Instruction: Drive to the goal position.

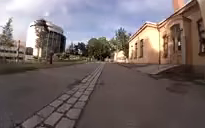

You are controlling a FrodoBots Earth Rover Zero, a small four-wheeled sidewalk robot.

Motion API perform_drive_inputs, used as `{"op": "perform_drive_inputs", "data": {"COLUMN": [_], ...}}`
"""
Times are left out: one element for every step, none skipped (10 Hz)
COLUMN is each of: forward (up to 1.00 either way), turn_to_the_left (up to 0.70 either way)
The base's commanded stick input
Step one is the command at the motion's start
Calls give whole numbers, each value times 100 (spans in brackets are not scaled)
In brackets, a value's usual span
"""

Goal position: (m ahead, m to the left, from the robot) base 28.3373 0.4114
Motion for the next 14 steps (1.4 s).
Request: {"op": "perform_drive_inputs", "data": {"forward": [45,45,45,45,45,45,45,45,45,45,45,45,45,45], "turn_to_the_left": [0,0,0,0,0,0,0,0,0,0,0,0,0,0]}}
